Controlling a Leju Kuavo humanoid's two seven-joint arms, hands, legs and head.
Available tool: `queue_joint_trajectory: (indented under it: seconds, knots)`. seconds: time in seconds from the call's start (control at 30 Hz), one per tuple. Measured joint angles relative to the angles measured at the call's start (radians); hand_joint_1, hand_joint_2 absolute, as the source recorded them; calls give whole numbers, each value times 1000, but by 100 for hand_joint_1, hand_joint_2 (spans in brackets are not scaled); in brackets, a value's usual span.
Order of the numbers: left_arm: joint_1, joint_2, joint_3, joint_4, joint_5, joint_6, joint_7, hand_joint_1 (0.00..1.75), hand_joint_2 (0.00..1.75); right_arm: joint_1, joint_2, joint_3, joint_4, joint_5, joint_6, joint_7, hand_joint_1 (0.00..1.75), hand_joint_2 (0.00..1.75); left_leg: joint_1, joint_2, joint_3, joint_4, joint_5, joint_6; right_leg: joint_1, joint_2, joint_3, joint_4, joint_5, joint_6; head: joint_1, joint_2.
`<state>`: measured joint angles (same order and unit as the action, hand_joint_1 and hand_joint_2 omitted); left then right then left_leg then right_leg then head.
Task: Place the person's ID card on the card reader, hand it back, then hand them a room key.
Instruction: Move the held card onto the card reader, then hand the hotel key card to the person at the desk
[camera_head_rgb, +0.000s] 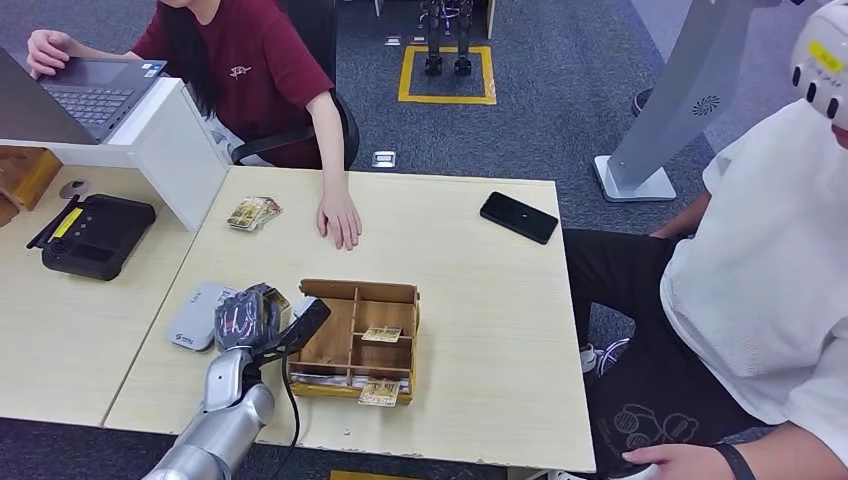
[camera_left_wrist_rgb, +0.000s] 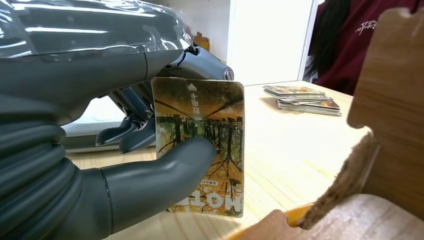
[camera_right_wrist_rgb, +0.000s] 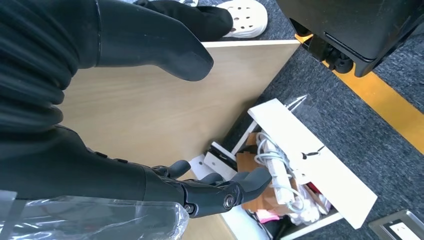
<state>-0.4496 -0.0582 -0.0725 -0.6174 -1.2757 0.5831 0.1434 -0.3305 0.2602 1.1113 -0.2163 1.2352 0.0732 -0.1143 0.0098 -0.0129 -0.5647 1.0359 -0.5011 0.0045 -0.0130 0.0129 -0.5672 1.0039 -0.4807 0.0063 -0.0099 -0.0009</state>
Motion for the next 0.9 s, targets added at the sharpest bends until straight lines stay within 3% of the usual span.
queue_joint_trajectory:
  seconds: [0.27, 0.47, 0.63, 0.9]
  knots:
    - [-18, 0, 0, 37, 28, -12, -42, 175, 175, -4, 1, 20, 0, 10, -1, -35, 0, 175, 0, -1, 2, 0, 2, -1, 0, -1, 2, 0, 1, 0, 0, 0]
    - [-15, -5, 2, 32, 145, -46, -186, 175, 175, -4, 1, 29, 0, 18, -3, -46, 0, 175, 0, -1, 2, 0, 2, -1, 0, -1, 2, 0, 1, 0, 0, 0]
    - [15, -16, 2, -31, 222, -24, -265, 175, 175, -4, 1, 41, 0, 27, -5, -54, 0, 175, 0, 0, 0, 0, 2, -1, 0, 0, 0, 0, 1, 0, 0, 0]
    - [58, -21, 0, -164, 287, -8, -299, 175, 175, -2, 1, 53, 0, 37, -6, -65, 0, 175, 0, 0, -2, 0, 2, -1, 0, 0, -2, 0, 1, 0, 0, 0]
